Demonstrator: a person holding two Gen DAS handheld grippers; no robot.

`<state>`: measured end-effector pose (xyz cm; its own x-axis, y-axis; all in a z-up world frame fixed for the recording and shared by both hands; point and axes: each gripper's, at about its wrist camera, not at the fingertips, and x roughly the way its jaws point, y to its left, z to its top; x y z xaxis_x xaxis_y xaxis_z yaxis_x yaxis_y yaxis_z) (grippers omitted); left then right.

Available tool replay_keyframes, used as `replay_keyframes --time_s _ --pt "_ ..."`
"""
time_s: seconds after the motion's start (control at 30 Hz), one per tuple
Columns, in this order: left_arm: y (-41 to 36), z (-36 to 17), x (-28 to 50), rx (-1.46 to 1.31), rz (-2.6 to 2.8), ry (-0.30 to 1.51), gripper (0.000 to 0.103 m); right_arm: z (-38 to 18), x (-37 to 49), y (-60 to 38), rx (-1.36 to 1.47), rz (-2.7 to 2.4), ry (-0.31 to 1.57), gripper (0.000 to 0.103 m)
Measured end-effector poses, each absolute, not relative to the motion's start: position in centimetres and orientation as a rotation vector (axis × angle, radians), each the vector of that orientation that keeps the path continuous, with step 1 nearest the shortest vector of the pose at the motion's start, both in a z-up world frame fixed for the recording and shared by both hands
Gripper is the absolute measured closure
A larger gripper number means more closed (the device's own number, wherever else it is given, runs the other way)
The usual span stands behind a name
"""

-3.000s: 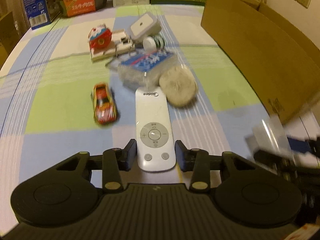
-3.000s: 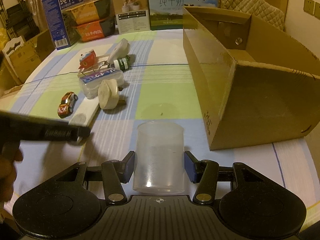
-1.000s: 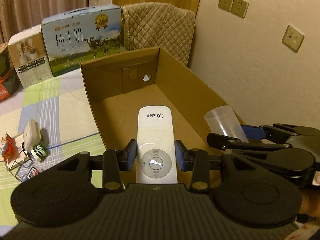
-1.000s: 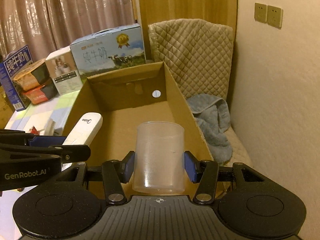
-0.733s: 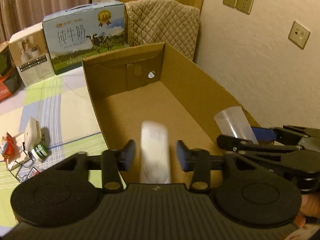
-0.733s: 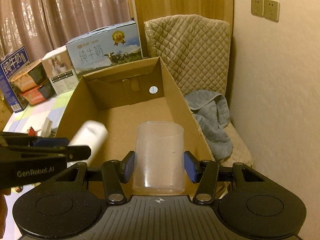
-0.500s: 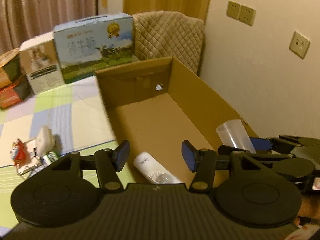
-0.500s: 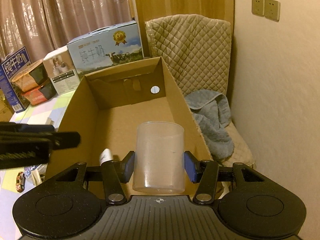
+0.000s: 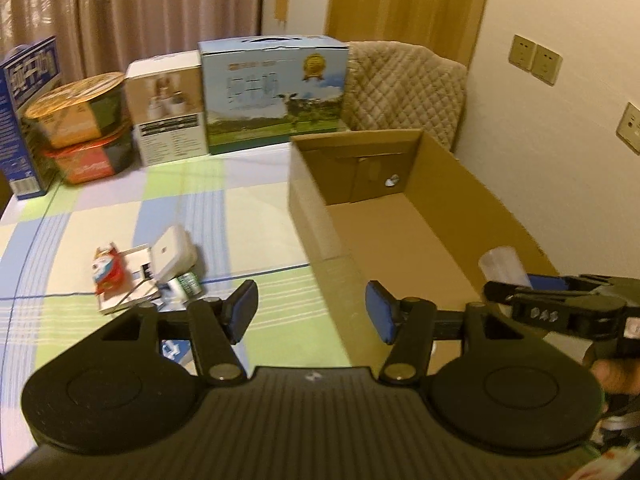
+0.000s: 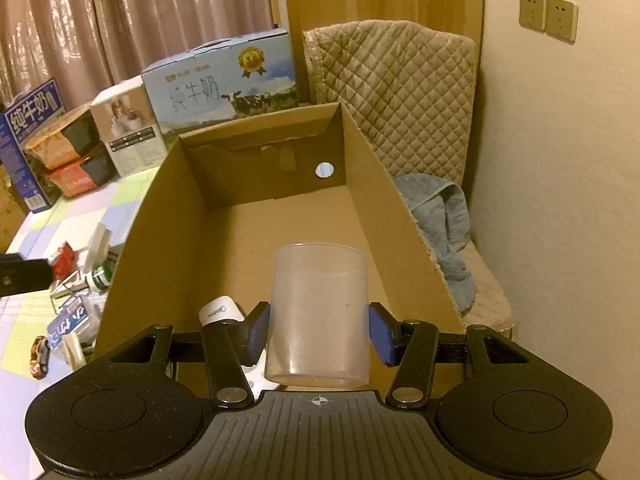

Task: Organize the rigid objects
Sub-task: 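Open both grippers in the box and withdraw them toward the table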

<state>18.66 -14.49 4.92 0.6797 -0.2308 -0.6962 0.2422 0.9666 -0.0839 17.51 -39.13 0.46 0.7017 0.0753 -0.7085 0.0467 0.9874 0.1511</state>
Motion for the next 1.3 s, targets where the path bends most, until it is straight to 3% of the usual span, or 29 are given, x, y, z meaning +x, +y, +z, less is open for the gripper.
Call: replay_keyframes --time_s 0.03,0.1,0.67,0.77,1.3 --pt "-14.1 4.9 18.5 0.011 -0.258 0.779 0.045 0.5 17.4 -39.2 0.165 0.01 0.788 0.038" --pt "-13.2 4.8 18.2 -0.003 -0.245 0.783 0.045 0.9 17.0 -39.2 0.165 -0.002 0.769 0.027" --pt "-1.4 6.6 11.9 -0.04 -0.035 0.757 0.034 8.6 10.7 -32.3 0.216 0.146 0.596 0.026" --pt "1.3 6.8 10.5 -0.056 0.011 0.758 0.026 9.3 9.6 -29.8 0.205 0.204 0.584 0.026" --pt "7.3 4.0 6.2 -0.034 0.094 0.807 0.018 5.8 5.9 -19.8 0.067 0.355 0.65 0.025"
